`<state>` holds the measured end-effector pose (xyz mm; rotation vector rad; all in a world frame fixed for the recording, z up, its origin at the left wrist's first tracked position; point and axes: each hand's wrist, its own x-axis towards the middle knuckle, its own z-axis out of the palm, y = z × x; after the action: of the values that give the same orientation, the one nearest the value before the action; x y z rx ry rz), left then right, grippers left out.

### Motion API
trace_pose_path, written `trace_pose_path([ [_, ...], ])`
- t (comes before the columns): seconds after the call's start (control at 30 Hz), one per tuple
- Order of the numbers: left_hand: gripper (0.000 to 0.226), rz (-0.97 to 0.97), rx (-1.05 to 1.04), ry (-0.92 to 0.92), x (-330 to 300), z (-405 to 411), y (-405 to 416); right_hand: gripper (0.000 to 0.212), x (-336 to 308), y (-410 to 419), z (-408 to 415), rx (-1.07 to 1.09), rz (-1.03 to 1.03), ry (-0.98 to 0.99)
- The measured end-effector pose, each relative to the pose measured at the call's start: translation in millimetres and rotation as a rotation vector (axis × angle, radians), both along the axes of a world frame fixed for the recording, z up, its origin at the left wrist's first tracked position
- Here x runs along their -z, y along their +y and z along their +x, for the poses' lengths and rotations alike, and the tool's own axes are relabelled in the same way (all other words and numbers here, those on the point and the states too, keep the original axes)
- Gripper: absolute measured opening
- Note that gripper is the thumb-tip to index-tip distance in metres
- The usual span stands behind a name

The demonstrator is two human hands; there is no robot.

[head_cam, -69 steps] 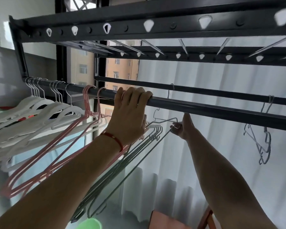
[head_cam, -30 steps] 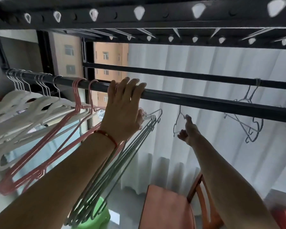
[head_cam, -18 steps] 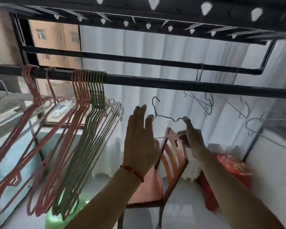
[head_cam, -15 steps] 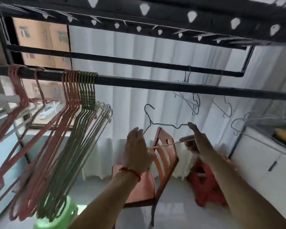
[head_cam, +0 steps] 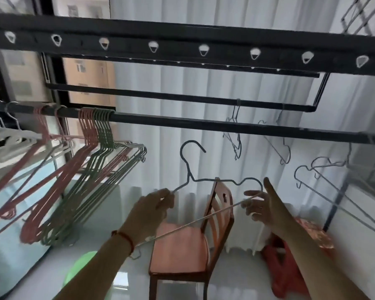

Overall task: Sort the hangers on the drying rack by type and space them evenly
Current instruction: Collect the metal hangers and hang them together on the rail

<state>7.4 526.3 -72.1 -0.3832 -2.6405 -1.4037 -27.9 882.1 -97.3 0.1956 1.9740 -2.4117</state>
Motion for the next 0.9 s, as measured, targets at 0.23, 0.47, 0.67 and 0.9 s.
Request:
trace_pose_path([
  [0.23, 0.028, -0.274, -0.439, 0.214, -94.4, 32.0, -43.7, 0.058, -8.2, -18.4, -33.5, -0.024, -0.01, 0.033],
  [0.47, 0.032, -0.548, -0.636, 0.105, -125.0, 3.1, -40.0, 0.048, -4.3, -65.0, -45.4, -0.07, 0.061, -0.013],
  [0.67, 0.03, -0.529, -0.396, -0.125, -137.3, -16.8, -23.6, 0.034, -23.7, -76.6, -52.7, -0.001, 0.246, 0.068],
  [0.9, 0.01, -0.775, -0.329, 0.072, -131.9, -8.5, -21.4, 0.021, -50.2, -59.6, -71.8, 0.326, 0.508, 0.176],
])
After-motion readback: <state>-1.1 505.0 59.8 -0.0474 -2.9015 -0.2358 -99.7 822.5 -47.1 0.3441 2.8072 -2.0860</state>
